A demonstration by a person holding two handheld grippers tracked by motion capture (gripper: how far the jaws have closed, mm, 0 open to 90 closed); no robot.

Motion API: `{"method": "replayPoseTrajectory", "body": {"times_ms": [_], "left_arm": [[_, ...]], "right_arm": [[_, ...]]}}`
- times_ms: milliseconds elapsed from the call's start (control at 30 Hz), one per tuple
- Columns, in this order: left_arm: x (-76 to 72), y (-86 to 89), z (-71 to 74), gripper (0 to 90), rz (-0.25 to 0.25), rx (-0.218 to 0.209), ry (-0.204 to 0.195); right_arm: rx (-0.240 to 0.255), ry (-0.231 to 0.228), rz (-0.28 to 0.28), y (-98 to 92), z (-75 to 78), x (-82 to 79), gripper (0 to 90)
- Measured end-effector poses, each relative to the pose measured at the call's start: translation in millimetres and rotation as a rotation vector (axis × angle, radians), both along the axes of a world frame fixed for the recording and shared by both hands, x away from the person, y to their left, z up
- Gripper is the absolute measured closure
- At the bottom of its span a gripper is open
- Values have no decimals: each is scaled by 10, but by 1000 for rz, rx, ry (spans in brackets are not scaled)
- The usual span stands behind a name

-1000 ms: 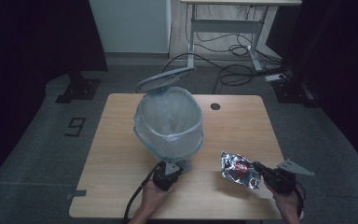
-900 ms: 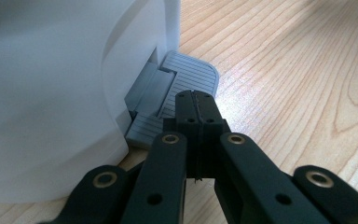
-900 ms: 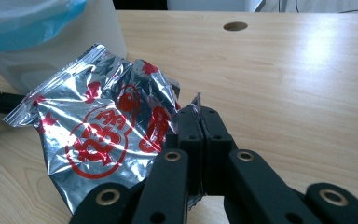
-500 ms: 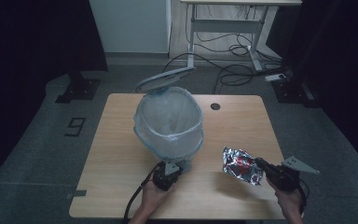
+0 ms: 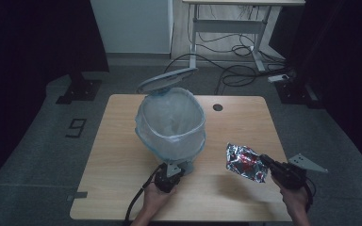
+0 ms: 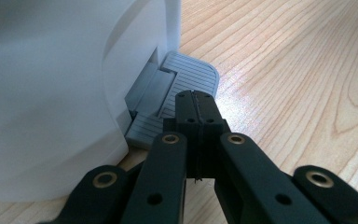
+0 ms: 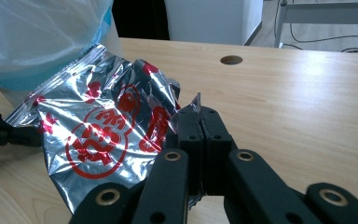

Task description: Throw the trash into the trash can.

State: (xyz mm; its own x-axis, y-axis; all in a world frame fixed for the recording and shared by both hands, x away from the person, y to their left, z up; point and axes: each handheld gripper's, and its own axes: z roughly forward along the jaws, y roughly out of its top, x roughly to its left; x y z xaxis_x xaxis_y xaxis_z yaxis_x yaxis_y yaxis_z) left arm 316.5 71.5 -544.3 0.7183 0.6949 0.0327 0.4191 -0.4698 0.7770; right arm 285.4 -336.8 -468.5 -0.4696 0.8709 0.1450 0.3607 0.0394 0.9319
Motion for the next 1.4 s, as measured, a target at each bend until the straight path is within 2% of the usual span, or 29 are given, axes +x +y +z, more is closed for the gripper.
{"method": "replayPoseTrajectory", "body": {"times_ms": [467, 567, 733, 967, 1400], "left_arm": [[-1, 5, -5, 900, 1, -8, 1], [-5, 1, -6, 900, 2, -4, -2], [-7, -2, -7, 900, 1, -3, -5], [-10, -7, -8, 900, 3, -3, -9], [-9, -7, -7, 900, 5, -6, -7]], "right_arm": [[12, -21, 13, 81, 129, 41, 882], [31, -27, 12, 91, 166, 48, 882], [17, -33, 19, 134, 209, 68, 882], [25, -28, 21, 128, 294, 105, 883], [12, -48, 31, 172, 531, 148, 884]]}}
